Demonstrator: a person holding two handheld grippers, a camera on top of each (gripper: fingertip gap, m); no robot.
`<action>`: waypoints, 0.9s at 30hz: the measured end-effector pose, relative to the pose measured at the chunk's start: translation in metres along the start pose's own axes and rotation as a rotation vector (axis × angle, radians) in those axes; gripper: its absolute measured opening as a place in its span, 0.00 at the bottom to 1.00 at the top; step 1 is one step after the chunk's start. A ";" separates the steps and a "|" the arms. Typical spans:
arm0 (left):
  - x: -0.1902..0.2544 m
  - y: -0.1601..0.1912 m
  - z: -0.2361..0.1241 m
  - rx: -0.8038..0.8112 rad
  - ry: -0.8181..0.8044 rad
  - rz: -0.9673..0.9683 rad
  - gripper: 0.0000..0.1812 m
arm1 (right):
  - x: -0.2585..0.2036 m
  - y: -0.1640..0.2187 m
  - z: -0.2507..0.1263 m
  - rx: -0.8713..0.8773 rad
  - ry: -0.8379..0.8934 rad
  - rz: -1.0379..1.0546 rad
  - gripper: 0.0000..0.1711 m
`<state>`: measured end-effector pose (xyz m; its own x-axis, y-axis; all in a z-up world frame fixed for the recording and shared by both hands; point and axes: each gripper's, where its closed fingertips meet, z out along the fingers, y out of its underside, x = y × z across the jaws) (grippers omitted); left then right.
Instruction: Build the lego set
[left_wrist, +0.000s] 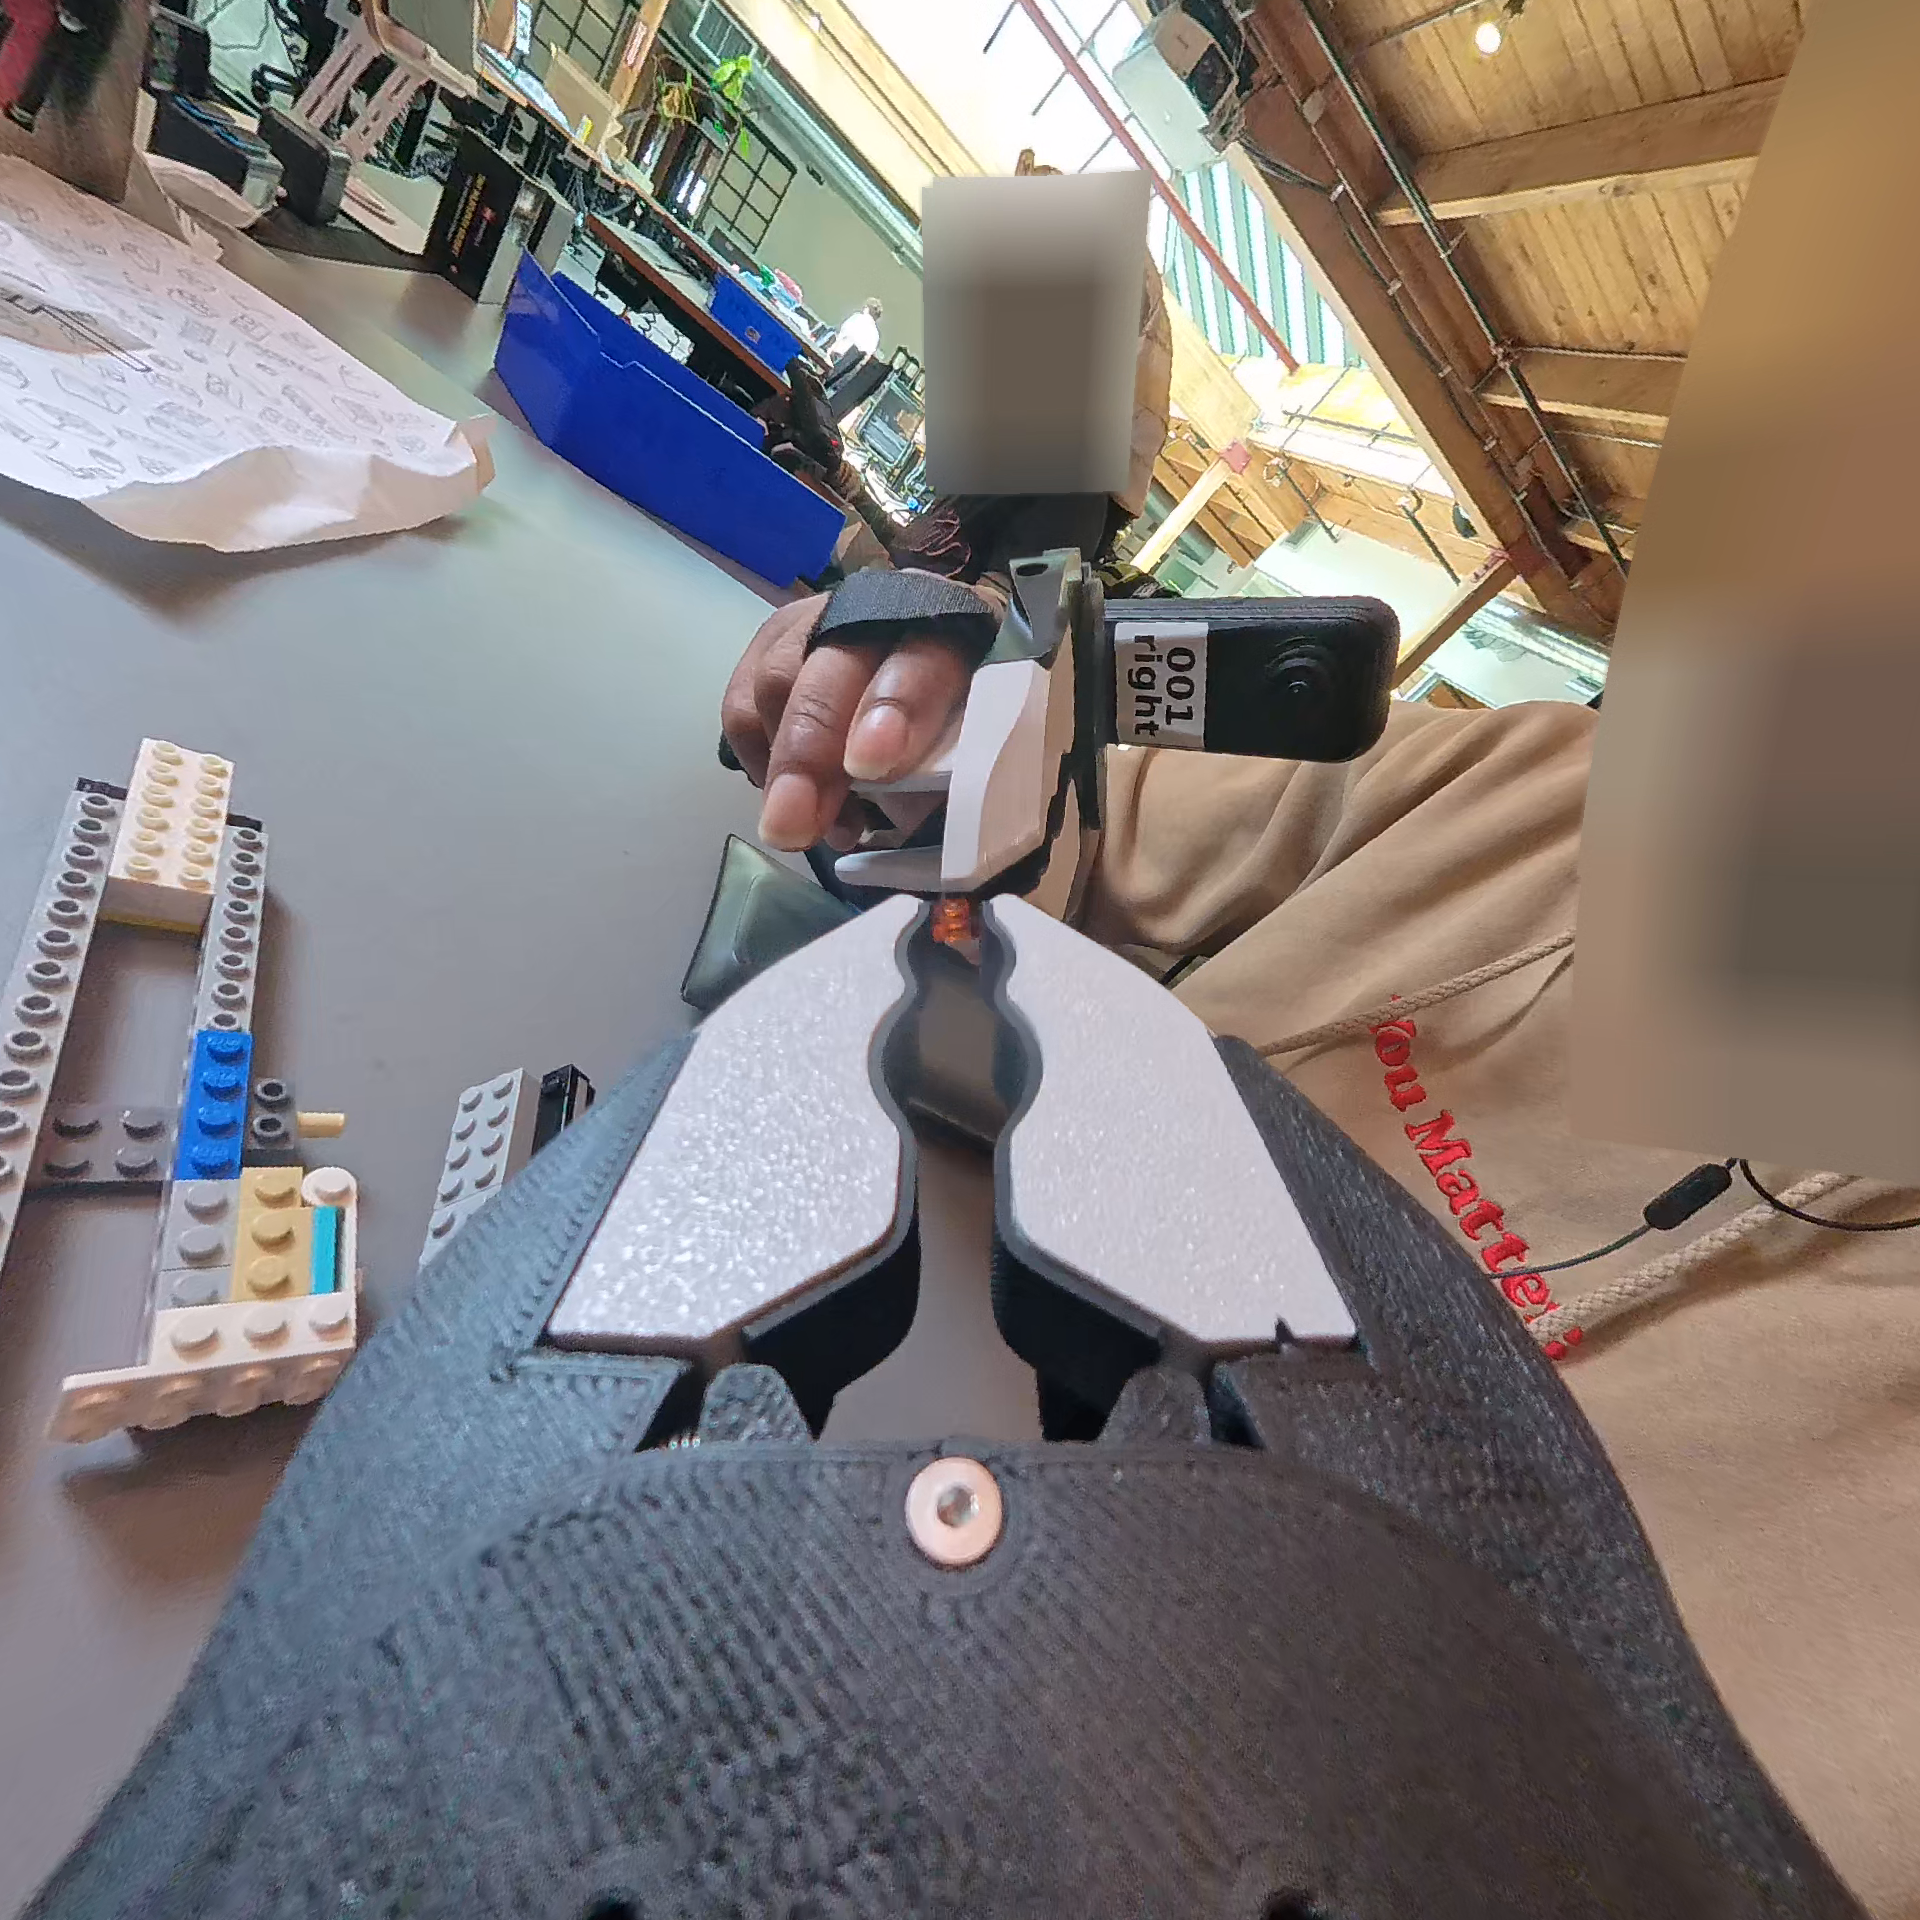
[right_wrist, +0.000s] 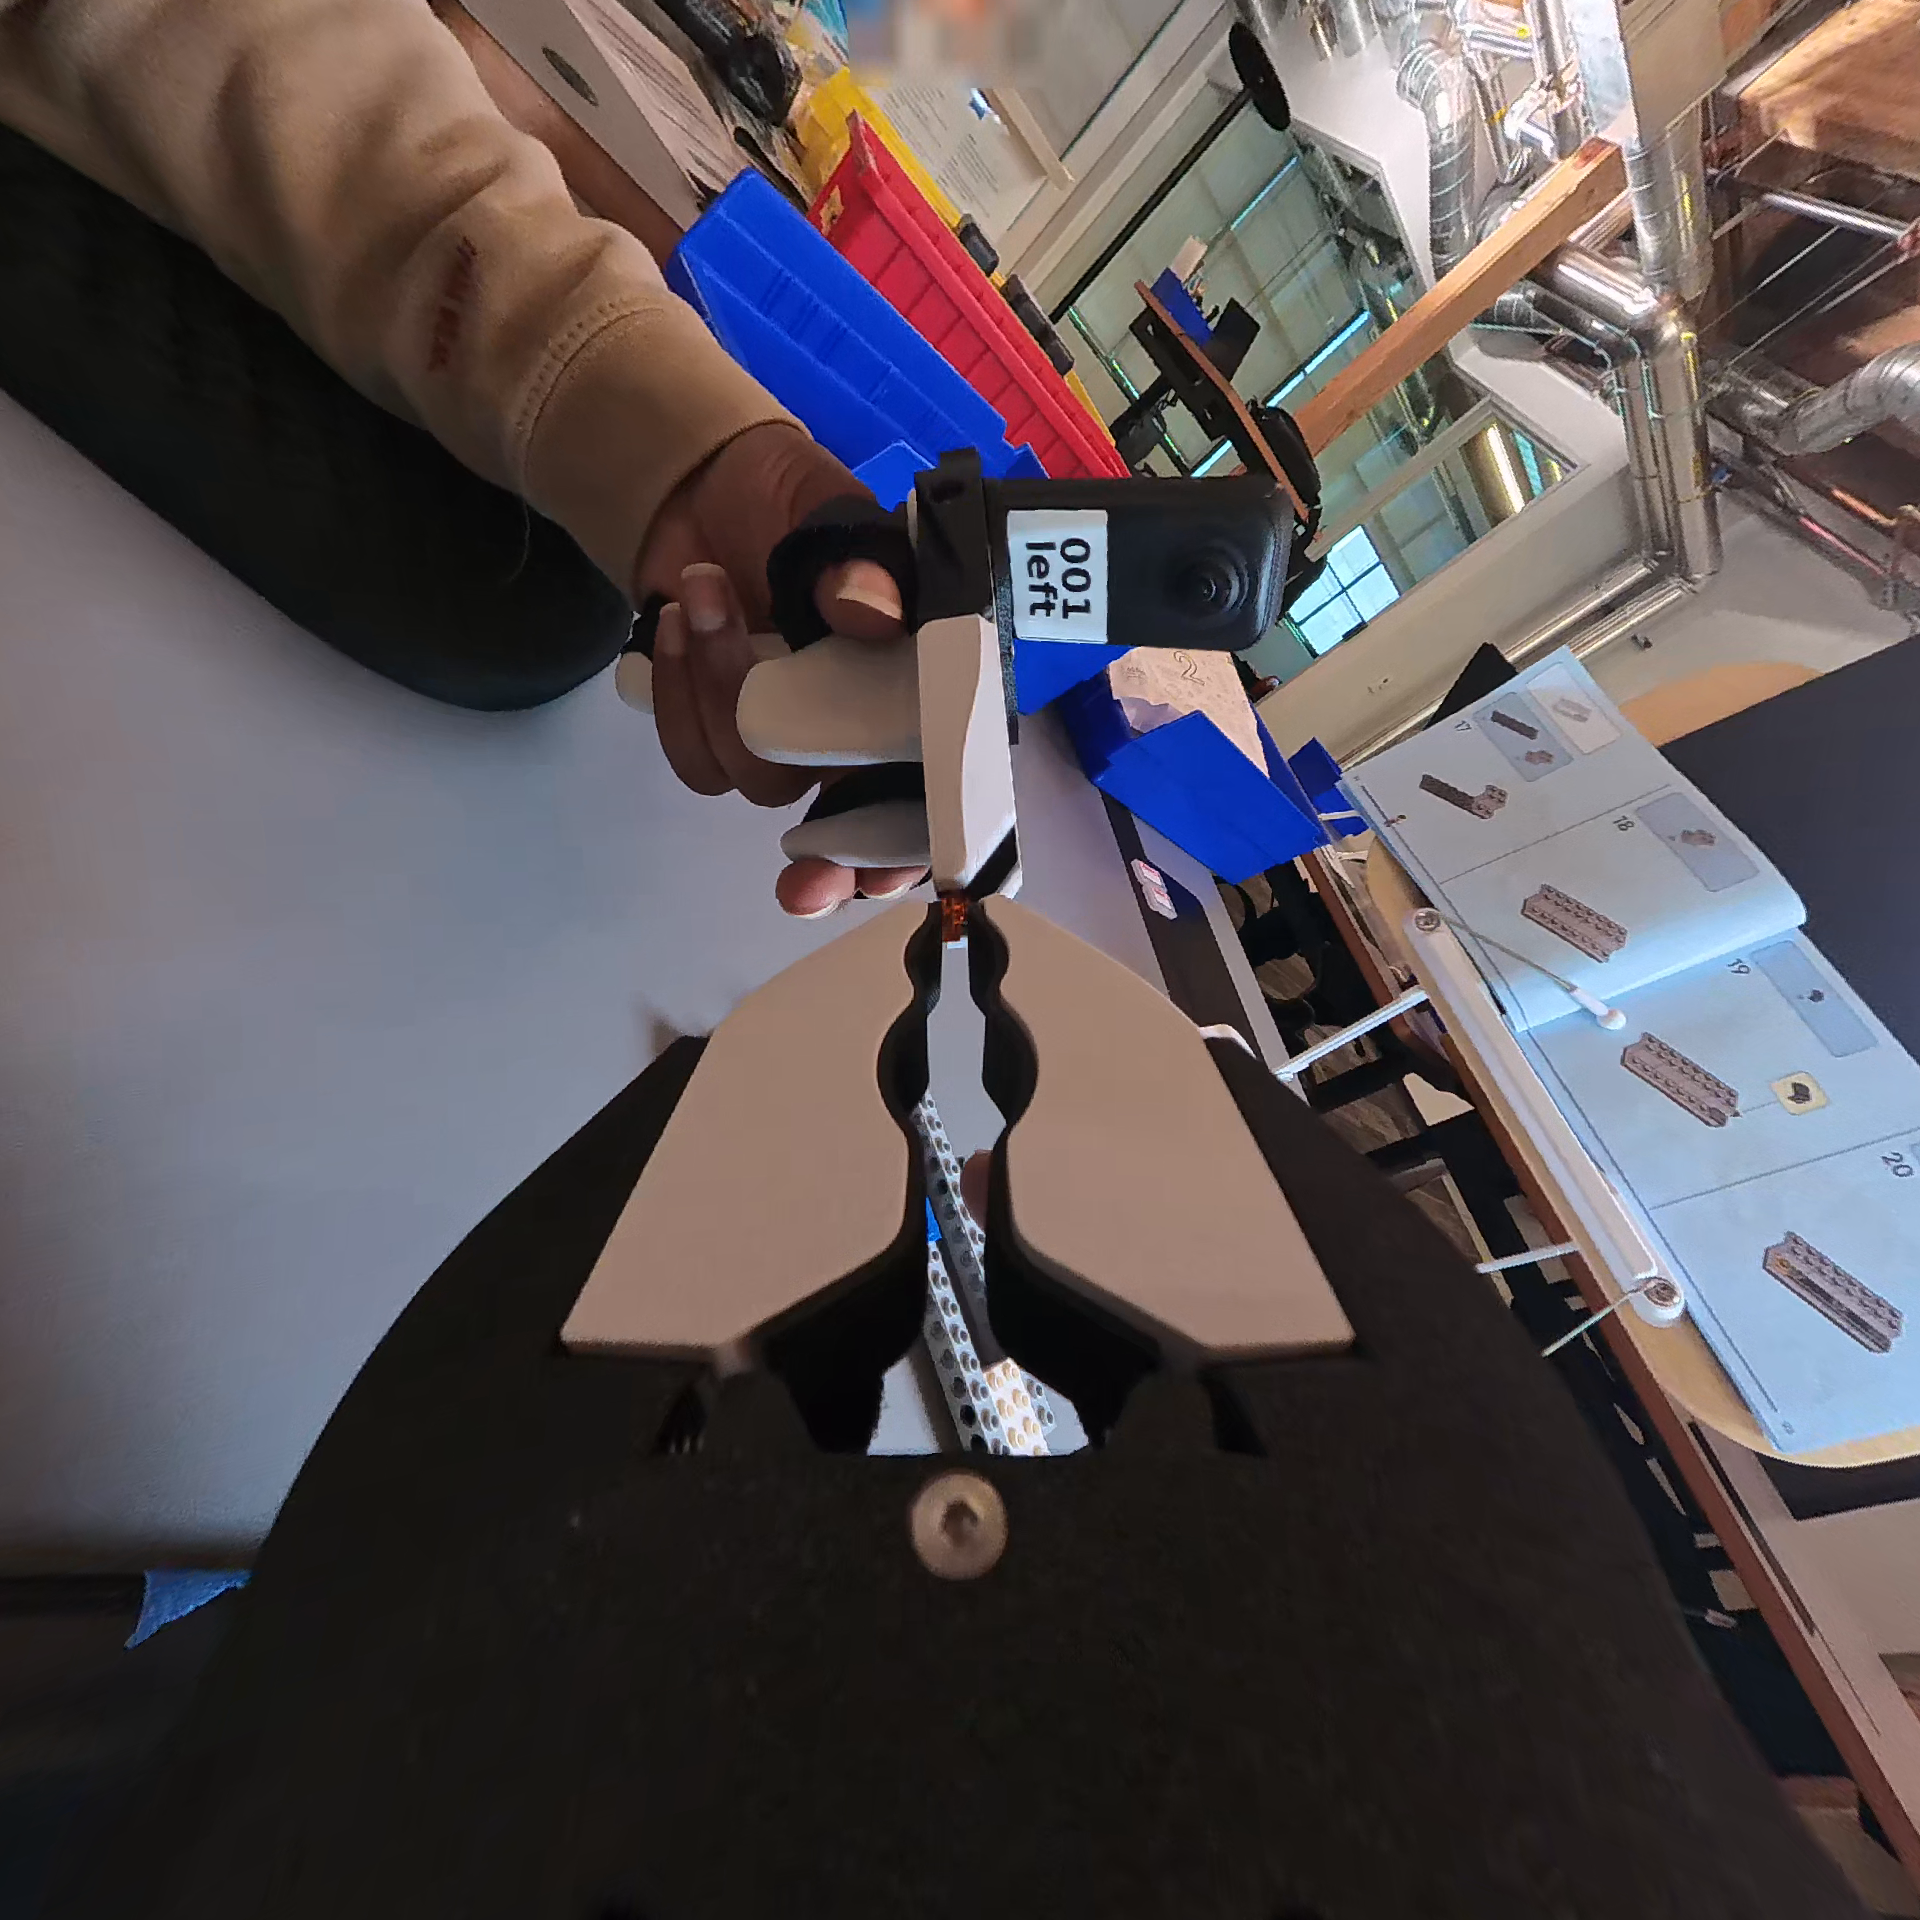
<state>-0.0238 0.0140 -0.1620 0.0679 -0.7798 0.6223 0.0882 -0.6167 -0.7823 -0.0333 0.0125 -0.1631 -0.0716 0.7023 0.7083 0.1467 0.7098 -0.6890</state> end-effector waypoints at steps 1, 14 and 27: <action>-0.001 0.000 0.000 -0.001 -0.006 0.002 0.05 | 0.000 0.001 0.000 -0.004 0.001 0.002 0.03; -0.072 0.025 -0.031 -0.176 -0.385 -0.012 0.04 | -0.038 0.092 0.010 -0.384 -0.247 0.153 0.21; -0.078 0.028 -0.035 -0.181 -0.402 -0.025 0.04 | -0.049 0.106 0.026 -0.470 -0.263 0.098 0.09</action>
<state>-0.0610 0.0543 -0.2333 0.4527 -0.6825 0.5739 -0.0789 -0.6717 -0.7366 -0.0399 0.0544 -0.2745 -0.2706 0.7966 0.5406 0.5858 0.5819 -0.5642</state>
